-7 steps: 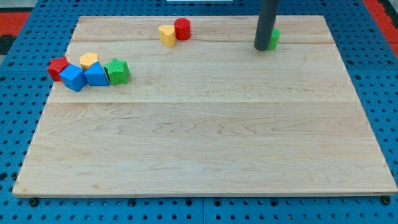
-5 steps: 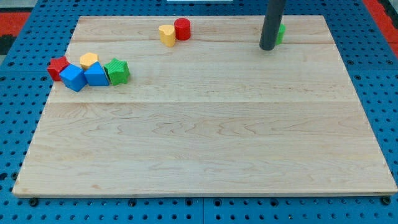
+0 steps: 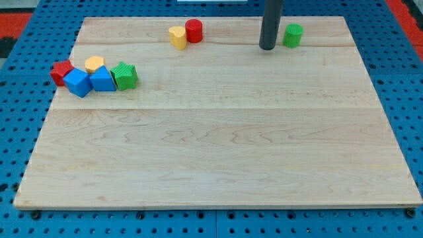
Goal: Place the green star diagonal to the green circle
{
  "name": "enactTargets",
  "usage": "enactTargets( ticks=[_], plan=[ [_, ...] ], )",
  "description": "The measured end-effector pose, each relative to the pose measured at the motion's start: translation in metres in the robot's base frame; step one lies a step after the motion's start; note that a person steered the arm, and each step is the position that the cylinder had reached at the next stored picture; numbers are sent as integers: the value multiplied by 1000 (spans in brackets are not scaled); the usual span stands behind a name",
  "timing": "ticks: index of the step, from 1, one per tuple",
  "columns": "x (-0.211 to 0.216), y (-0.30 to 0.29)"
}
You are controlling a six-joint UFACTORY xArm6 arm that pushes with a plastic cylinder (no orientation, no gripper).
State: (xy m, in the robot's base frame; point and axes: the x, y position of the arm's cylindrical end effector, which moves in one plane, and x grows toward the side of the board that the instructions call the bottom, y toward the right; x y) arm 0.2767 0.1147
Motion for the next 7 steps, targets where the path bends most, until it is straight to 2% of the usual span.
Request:
enactTargets(
  ticks=[1, 3, 5, 6, 7],
  plan=[
    [3, 10],
    [16, -54],
    [19, -77],
    [72, -132],
    [115, -215]
  ],
)
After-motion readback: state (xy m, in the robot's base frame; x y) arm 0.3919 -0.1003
